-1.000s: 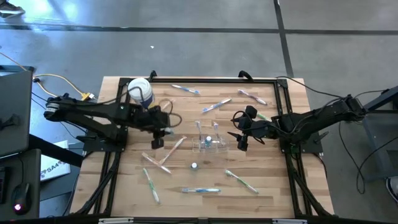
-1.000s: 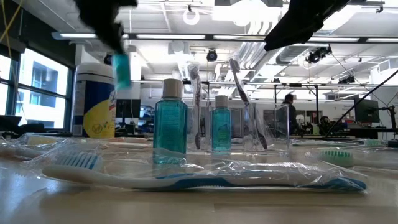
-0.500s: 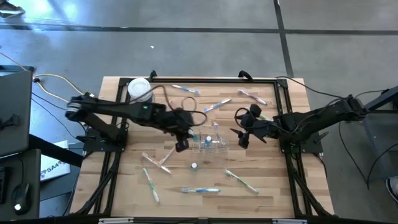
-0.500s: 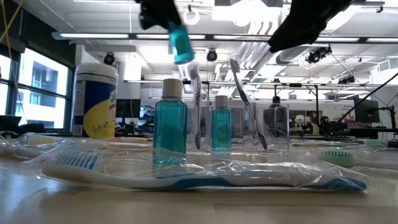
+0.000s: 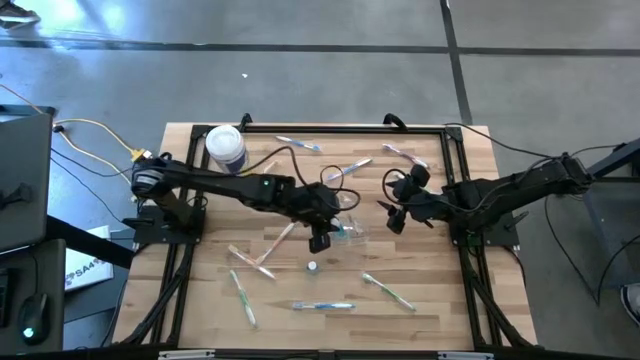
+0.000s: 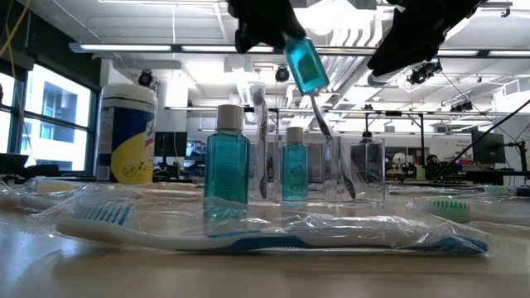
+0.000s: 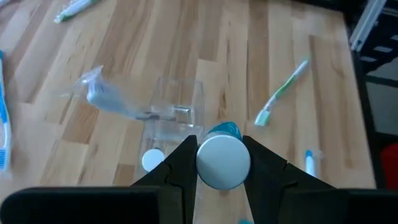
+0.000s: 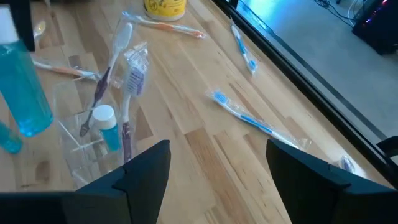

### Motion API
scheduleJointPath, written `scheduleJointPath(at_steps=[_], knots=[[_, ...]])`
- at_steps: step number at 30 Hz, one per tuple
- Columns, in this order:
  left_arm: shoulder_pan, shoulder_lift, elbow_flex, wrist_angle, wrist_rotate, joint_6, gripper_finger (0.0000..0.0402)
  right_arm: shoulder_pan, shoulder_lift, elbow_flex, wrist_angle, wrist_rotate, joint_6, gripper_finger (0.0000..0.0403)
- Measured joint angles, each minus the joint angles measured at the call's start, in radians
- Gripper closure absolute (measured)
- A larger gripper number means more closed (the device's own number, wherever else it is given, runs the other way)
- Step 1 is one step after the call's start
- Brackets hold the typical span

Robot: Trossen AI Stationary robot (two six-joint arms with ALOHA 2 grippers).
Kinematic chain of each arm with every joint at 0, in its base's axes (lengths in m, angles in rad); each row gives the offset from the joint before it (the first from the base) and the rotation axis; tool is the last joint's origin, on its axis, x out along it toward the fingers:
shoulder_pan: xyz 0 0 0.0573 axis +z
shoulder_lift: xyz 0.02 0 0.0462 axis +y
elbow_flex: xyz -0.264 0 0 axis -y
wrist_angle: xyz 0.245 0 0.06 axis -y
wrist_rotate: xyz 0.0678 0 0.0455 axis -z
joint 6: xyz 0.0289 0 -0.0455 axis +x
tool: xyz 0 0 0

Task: Pick & Place toothbrushing station
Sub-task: Put the top blue mouthwash into the transparent organizer

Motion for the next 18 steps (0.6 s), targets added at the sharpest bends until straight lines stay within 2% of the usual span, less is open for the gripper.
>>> scheduleJointPath(at_steps=[18], knots=[[0.023, 0.063, -0.001, -0.032, -0.010, 0.010, 0.0309, 0.000, 0.000, 0.000, -0.003, 0.003, 0.000, 0.0144]])
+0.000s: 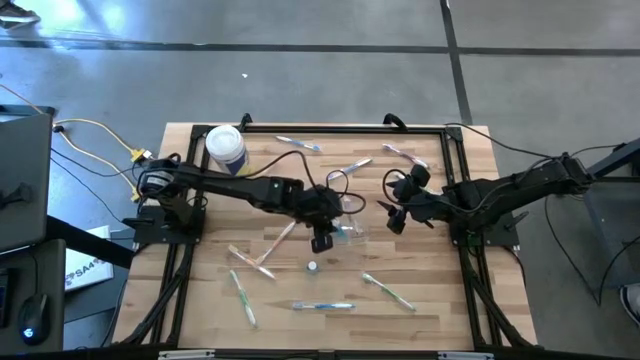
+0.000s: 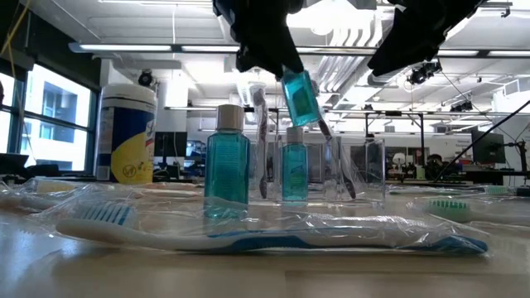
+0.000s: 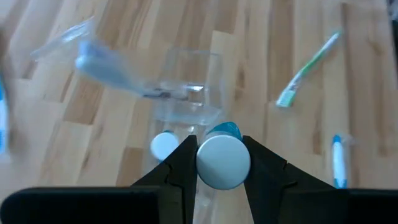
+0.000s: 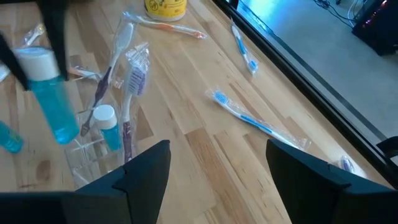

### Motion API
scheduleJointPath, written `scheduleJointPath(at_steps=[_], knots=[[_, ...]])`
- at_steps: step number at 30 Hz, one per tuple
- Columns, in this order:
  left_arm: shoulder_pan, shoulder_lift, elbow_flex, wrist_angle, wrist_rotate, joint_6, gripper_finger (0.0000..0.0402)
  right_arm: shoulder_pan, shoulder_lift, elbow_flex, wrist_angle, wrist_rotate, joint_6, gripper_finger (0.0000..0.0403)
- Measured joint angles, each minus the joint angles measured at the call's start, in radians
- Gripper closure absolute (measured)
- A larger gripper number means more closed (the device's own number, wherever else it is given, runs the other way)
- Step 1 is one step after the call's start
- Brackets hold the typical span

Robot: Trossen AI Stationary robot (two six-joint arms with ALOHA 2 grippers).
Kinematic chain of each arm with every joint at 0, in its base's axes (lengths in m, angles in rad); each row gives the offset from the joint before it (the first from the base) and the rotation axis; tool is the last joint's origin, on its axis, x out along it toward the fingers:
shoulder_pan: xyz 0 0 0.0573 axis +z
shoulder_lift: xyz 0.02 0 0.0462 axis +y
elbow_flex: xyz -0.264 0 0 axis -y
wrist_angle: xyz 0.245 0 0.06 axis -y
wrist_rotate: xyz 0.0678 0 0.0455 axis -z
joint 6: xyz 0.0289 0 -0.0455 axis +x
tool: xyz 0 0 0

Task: Pick & Place toothbrushing station
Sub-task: Put the top blue mouthwash into the transparent organizer

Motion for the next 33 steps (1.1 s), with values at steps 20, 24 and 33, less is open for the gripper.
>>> scheduleJointPath(at_steps=[20, 24, 33], knots=[[0.023, 0.092, 0.000, -0.015, 0.037, -0.037, 0.0309, 0.000, 0.000, 0.000, -0.012, -0.002, -0.003, 0.0144], [0.023, 0.101, 0.001, -0.013, 0.035, -0.046, 0.0309, 0.000, 0.000, 0.000, -0.014, -0.011, -0.003, 0.0144], [0.023, 0.124, 0.003, -0.010, 0.034, -0.042, 0.0309, 0.000, 0.000, 0.000, -0.016, -0.010, -0.003, 0.0144]])
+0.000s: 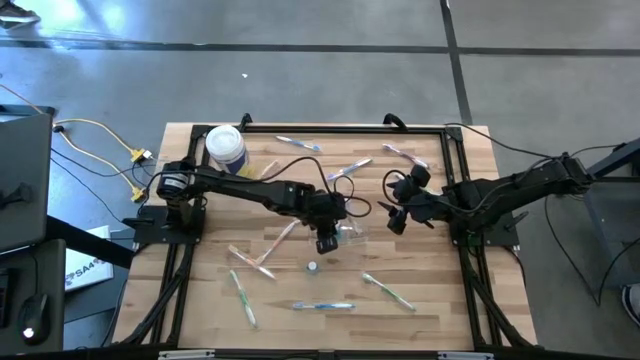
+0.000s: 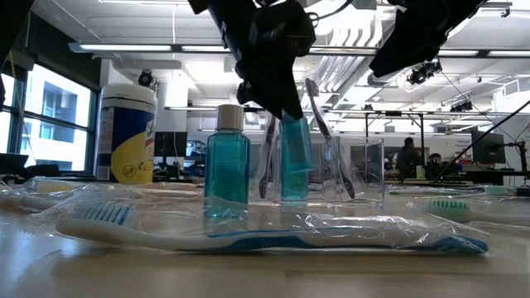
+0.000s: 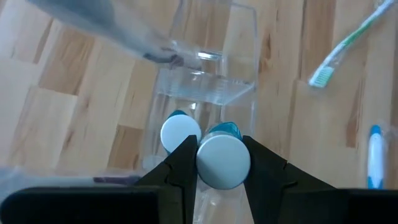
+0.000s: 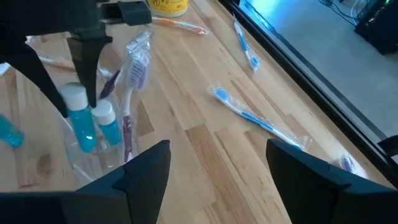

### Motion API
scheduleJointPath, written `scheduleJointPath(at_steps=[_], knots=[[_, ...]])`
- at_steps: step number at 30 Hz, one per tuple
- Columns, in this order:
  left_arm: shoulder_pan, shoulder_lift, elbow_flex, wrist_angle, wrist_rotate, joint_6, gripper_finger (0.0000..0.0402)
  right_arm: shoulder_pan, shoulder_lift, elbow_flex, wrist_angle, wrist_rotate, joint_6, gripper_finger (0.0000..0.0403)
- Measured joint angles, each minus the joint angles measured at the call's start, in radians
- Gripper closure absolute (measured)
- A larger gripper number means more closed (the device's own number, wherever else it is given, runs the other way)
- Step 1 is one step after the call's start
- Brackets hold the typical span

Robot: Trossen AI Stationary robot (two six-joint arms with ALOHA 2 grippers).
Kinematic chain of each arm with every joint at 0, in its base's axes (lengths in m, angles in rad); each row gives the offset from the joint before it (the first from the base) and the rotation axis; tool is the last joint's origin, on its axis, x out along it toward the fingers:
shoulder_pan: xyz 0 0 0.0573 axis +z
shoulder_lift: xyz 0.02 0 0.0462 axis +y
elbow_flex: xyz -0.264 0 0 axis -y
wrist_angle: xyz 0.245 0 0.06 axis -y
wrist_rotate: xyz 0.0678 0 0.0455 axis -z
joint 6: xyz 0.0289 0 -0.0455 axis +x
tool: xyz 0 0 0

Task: Pick & Place toothbrushing station
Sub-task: Put the top blue mouthwash into the transparent organizer

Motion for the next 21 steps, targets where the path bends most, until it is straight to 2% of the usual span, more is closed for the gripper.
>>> scheduleJointPath(at_steps=[2, 7, 9, 21], knots=[[0.000, 0.000, 0.000, 0.000, -0.005, -0.006, 0.0306, 0.000, 0.000, 0.000, -0.003, 0.000, 0.000, 0.0144], [0.000, 0.000, 0.000, -0.005, -0.013, -0.010, 0.0251, 0.000, 0.000, 0.000, -0.004, 0.001, 0.001, 0.0144], [0.000, 0.000, 0.000, -0.006, -0.014, -0.011, 0.0241, 0.000, 0.000, 0.000, -0.003, 0.001, 0.000, 0.0144], [0.000, 0.002, -0.001, -0.004, -0.024, -0.008, 0.0263, 0.000, 0.000, 0.000, -0.004, 0.001, 0.000, 0.0144]])
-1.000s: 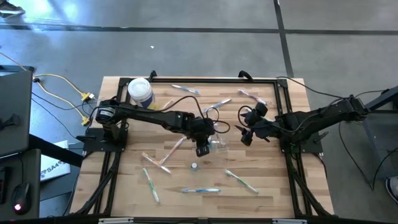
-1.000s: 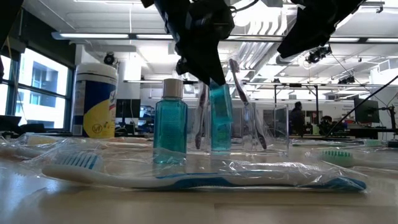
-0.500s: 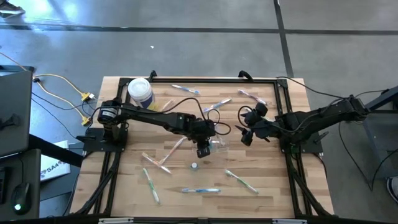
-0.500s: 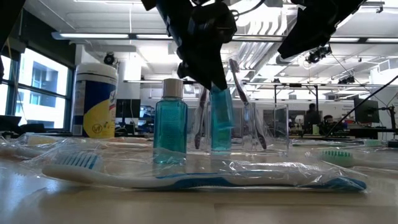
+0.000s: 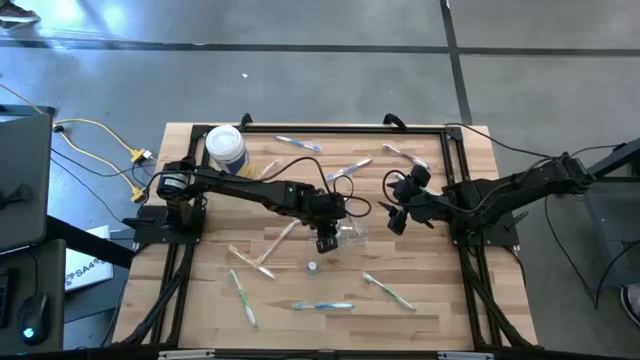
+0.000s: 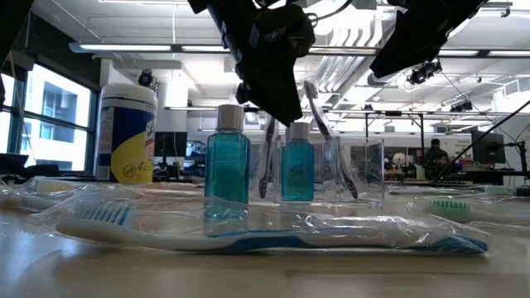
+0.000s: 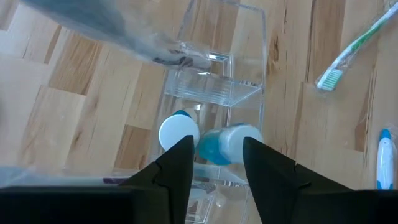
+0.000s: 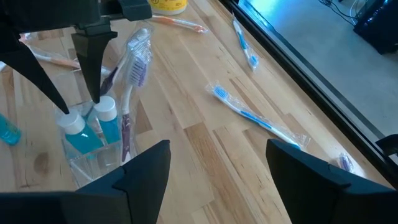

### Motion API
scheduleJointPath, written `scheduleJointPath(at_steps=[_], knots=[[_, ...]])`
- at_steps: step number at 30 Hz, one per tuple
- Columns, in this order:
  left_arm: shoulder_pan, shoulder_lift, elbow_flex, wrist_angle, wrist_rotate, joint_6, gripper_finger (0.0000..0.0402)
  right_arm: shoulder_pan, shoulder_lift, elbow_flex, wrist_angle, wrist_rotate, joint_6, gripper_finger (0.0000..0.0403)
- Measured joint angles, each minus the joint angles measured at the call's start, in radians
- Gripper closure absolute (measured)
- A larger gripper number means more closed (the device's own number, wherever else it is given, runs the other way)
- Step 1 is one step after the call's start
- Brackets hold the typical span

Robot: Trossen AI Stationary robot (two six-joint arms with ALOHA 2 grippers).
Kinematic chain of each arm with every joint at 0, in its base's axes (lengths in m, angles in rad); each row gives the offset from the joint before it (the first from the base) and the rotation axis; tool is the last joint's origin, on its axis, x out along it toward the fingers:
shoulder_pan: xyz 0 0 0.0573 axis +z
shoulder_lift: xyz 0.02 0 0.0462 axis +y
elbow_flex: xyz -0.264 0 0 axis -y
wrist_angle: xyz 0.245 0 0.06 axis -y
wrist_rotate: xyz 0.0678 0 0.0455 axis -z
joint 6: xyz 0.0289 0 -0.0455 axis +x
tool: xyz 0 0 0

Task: Pick & Place toothbrushing station
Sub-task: Put the top blue mouthwash into the transparent organizer, then put the bottom right green toothbrush into the transparent organizer

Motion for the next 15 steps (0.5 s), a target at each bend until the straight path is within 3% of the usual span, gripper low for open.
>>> scheduleJointPath(at_steps=[15], knots=[[-0.008, -0.006, 0.144, -0.192, 0.000, 0.069, 0.0266, 0.000, -0.032, 0.000, -0.012, -0.003, -0.008, 0.0144]])
